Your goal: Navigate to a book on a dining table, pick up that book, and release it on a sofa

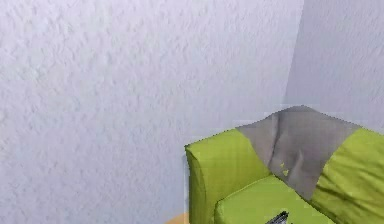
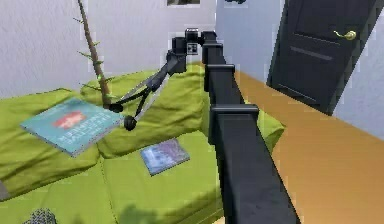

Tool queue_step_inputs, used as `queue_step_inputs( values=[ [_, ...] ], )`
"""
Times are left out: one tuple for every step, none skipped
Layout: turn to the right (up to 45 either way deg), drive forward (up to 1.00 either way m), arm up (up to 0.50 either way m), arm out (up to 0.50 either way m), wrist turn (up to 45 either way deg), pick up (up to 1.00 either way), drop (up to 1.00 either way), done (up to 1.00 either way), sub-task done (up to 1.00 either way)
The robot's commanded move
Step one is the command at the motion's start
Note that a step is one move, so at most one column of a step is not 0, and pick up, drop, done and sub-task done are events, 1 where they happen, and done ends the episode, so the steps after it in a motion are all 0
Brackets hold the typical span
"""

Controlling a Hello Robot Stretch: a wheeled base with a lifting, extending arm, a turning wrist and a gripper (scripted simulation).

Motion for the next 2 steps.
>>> queue_step_inputs(
  values=[
    [0.0, 0.00, 0.00, 0.00, 39.0, 0.00, 0.00, 0.00, 0.00],
    [0.0, 0.00, -0.34, 0.00, 0.0, 0.00, 0.00, 0.00, 0.00]
  ],
)
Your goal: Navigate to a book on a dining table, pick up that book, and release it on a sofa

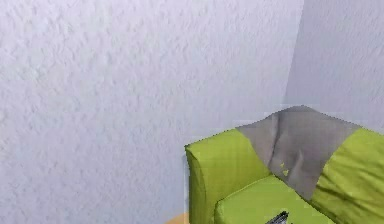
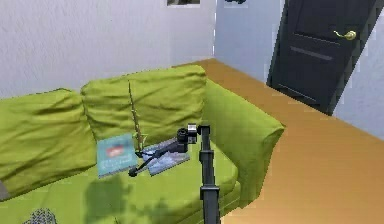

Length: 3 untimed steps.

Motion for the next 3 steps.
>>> queue_step_inputs(
  values=[
    [0.0, 0.00, -0.32, 0.00, 0.0, 0.00, 0.00, 0.00, 0.00],
    [0.0, 0.00, 0.00, 0.00, 0.0, 0.00, 1.00, 0.00, 0.00],
    [0.0, 0.00, 0.10, 0.00, 0.0, 0.00, 0.00, 0.00, 0.00]
  ],
)
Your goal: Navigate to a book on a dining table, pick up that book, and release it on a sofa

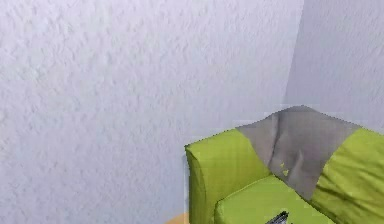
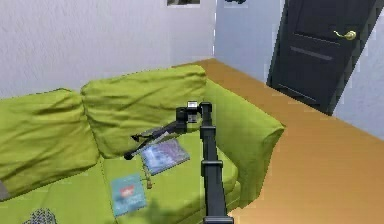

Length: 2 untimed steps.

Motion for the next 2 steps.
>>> queue_step_inputs(
  values=[
    [0.0, 0.00, 0.00, -0.08, 0.0, 0.00, 0.00, 0.00, 0.00],
    [0.0, 0.00, 0.00, 0.00, 0.0, 0.00, 0.00, 1.00, 0.00]
  ],
)
